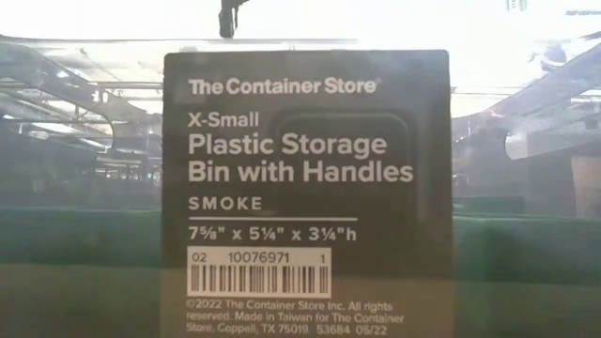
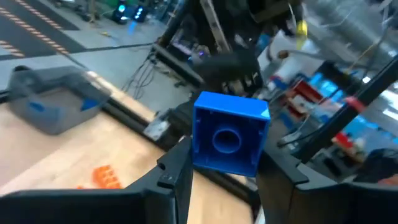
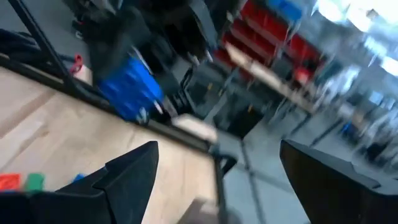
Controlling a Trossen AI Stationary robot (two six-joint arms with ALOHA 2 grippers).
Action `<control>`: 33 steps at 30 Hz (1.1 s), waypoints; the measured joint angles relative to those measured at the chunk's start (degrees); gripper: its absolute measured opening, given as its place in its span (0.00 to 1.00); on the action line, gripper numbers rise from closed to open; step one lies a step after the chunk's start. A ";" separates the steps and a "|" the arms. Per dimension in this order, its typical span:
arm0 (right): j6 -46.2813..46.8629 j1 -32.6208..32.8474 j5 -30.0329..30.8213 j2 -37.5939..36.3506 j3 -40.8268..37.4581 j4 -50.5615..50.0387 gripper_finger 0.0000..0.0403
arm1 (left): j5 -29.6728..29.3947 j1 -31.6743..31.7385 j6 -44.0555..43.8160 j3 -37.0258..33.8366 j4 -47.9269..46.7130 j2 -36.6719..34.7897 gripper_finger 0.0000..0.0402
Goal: Sort blocks
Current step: Put the blue game piece into the top right black bin
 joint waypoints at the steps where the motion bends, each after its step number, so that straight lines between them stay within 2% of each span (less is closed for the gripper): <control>1: -1.32 1.25 1.02 0.00 0.00 1.24 0.82 | 0.13 0.20 -0.11 0.37 0.01 0.00 0.31; 6: -6.36 5.20 4.76 0.33 0.00 4.87 0.82 | 1.17 0.49 -1.70 1.34 1.53 0.02 0.31; 13: -6.81 7.76 4.55 3.49 0.00 6.63 0.82 | 1.38 0.48 -3.16 1.34 2.55 0.81 0.31; 19: -10.05 9.59 5.42 7.89 0.01 12.26 0.82 | 1.38 0.46 -4.62 1.32 2.59 1.14 0.31; 27: -13.82 10.09 5.82 9.14 0.04 17.48 0.82 | 1.34 0.46 -4.66 1.34 2.82 1.11 0.31; 33: -13.79 10.09 5.83 9.14 0.02 18.35 0.76 | 1.34 0.46 -4.66 1.36 3.28 1.03 0.31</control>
